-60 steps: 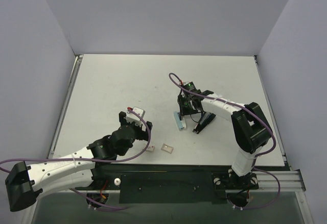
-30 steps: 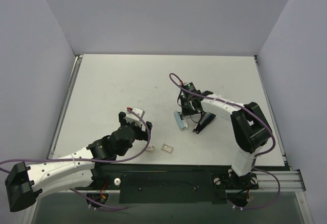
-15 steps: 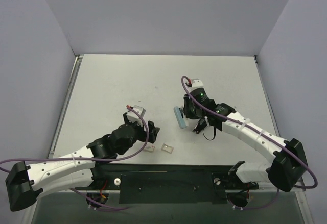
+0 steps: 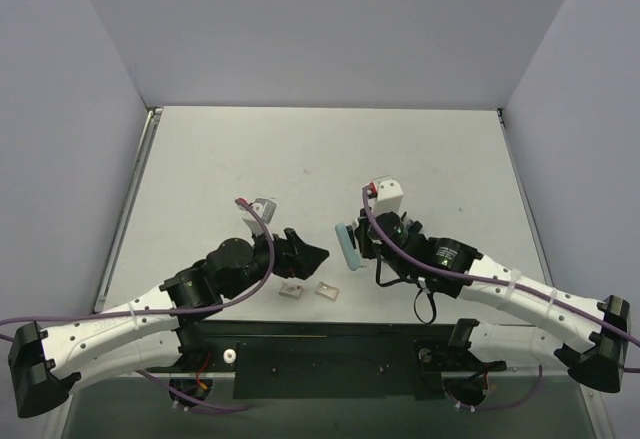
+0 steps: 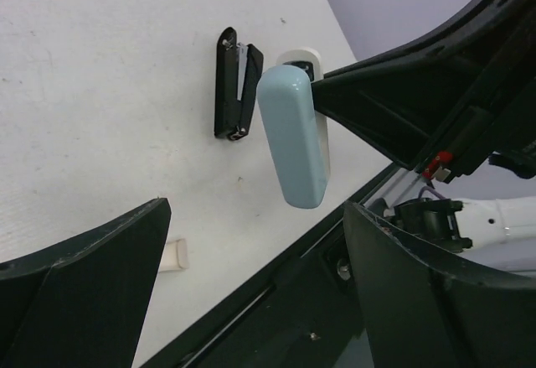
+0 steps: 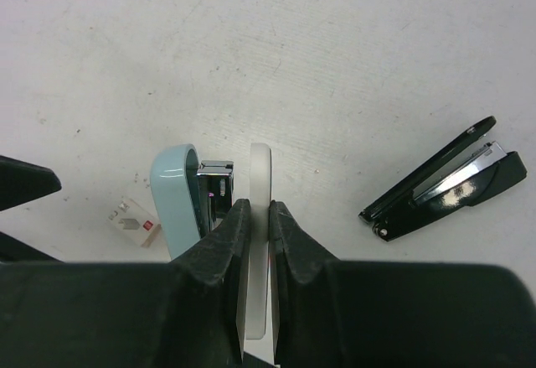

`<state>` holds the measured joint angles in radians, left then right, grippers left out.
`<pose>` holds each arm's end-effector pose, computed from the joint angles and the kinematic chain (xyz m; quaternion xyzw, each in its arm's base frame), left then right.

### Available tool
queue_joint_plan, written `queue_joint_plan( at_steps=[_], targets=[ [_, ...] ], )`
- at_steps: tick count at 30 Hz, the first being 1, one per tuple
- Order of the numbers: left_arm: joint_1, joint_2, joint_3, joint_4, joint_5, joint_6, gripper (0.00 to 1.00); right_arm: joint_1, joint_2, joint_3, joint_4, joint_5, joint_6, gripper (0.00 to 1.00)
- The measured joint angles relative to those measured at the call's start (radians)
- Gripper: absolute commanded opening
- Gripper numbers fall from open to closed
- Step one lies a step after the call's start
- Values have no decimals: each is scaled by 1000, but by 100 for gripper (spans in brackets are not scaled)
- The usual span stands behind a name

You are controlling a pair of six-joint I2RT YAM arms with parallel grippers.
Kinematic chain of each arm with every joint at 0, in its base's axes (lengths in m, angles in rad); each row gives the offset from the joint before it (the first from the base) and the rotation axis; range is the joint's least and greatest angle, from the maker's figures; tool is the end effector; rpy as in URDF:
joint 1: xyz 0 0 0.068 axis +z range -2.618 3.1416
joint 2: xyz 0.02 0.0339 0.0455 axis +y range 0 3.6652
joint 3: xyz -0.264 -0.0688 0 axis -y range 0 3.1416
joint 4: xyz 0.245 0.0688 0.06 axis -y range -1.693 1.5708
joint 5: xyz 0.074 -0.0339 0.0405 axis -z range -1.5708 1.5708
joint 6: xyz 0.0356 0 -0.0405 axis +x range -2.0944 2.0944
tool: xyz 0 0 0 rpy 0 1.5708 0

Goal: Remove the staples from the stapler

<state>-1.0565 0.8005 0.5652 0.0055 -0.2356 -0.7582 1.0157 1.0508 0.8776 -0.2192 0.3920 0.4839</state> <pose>0.1027 -0.1650 0.2795 0.0434 0.7803 -0.4295 0.4526 0.1377 0.1962 0.3186 -0.1099 0.8152 0.2530 0.5092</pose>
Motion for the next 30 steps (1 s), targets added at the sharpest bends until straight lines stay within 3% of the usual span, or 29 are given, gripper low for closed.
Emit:
queue_joint_plan(
  at_steps=[15,30],
  targets=[
    [27,2,-3,111,76,-164,90,257,-42,-1,-9,157,116,0],
    [95,33,-19,179,189,-235,74,303,-51,5,37,225,119,0]
  ],
)
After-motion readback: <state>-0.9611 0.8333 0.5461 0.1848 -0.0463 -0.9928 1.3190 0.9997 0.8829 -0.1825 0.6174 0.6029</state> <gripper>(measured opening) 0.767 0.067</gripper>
